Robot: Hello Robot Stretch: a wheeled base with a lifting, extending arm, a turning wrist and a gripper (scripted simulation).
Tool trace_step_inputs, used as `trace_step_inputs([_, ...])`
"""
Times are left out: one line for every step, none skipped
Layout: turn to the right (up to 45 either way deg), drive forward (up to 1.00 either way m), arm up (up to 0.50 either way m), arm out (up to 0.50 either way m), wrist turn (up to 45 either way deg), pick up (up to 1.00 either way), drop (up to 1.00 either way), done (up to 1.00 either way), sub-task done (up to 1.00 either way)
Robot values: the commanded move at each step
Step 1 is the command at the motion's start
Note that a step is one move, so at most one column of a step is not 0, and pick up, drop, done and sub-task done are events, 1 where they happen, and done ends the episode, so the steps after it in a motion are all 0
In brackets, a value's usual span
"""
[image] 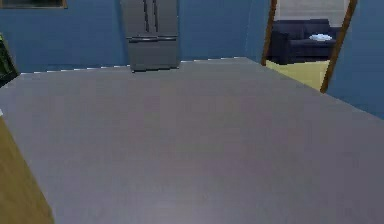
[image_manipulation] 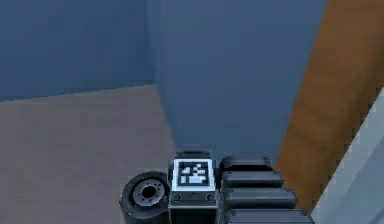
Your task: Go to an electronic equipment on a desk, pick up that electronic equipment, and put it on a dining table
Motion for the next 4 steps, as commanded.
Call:
trace_step_inputs([24.0,0.0,0.0,0.0,0.0,0.0,0.0,0.0,0.0])
trace_step_inputs([0.0,1.0,0.0,0.0,0.0,0.0,0.0,0.0,0.0])
trace_step_inputs([0.0,1.0,0.0,0.0,0.0,0.0,0.0,0.0,0.0])
trace_step_inputs([3.0,0.0,0.0,0.0,0.0,0.0,0.0,0.0,0.0])
